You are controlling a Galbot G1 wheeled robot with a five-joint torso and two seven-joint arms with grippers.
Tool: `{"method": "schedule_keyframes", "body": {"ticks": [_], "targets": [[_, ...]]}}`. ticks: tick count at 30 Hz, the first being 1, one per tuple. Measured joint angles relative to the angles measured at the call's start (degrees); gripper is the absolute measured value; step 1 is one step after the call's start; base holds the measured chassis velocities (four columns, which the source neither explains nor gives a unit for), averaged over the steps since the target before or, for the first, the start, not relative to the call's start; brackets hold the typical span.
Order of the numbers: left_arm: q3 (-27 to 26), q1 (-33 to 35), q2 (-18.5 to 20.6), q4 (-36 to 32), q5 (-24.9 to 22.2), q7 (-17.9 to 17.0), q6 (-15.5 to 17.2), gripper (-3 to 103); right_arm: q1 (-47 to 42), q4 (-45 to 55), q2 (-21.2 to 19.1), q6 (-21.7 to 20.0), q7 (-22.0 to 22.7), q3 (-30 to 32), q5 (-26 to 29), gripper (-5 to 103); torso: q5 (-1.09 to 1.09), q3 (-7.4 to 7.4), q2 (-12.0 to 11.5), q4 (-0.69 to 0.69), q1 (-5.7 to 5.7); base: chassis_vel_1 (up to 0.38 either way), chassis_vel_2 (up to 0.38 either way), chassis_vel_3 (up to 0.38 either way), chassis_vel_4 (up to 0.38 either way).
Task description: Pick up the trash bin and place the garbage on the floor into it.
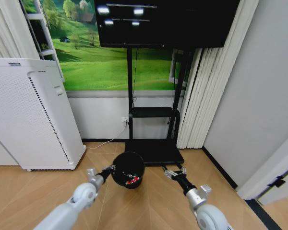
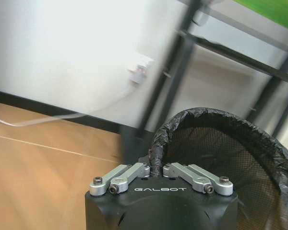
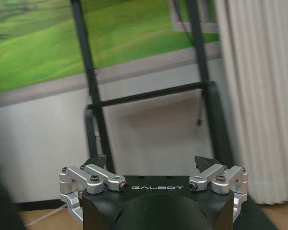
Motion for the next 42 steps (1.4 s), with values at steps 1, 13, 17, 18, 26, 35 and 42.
{"method": "schedule_keyframes", "body": {"ticks": [1,13,17,18,26,35,42], "targets": [[-5.84,4.09,0.95,-3.18,-1.44,-2.64,1.35,6,-0.05,-0.8,0.48,0.07,0.19,1.2,-0.67,100,0.02,-0.01,0.0,0.04,0.0,0.0,0.0,0.0,0.0],[-48.55,46.4,-14.38,-18.65,-4.17,-5.19,9.22,6,0.83,-5.9,1.47,0.22,-0.13,3.17,-1.69,100,0.02,-0.01,0.01,0.11,-0.01,0.0,0.0,0.0,0.0],[-55.91,52.86,-18.97,-18.75,-3.95,-2.66,9.23,6,1.21,-6.19,2.89,0.19,-0.89,2.43,-2.1,100,-0.02,-0.01,0.01,0.09,-0.01,0.0,0.0,0.0,0.0],[-55.91,52.86,-18.97,-18.75,-3.95,-2.66,9.23,6,1.21,-6.19,2.89,0.19,-0.89,2.43,-2.1,100,-0.02,-0.01,0.01,0.09,-0.01,0.0,0.0,0.0,0.0],[-59.87,56.68,-21.81,-15.44,-2.38,2.27,7.72,6,1.39,-7.04,4.7,0.19,-1.49,1.88,-2.3,100,0.03,0.0,0.01,0.07,-0.01,0.0,0.0,0.0,0.0],[-60.29,57.06,-21.97,-11.37,0.84,7.86,6.85,6,1.42,-7.87,4.99,0.43,-1.45,1.72,-2.29,100,0.01,0.0,-0.01,0.07,0.0,0.063,0.055,-0.06,-0.059],[-60.57,57.2,-21.65,-10.04,3.15,10.5,6.1,6,1.36,-8.26,5.57,0.7,-1.4,1.63,-2.35,100,0.0,0.0,-0.01,0.08,0.0,0.196,0.191,-0.203,-0.203]]}}
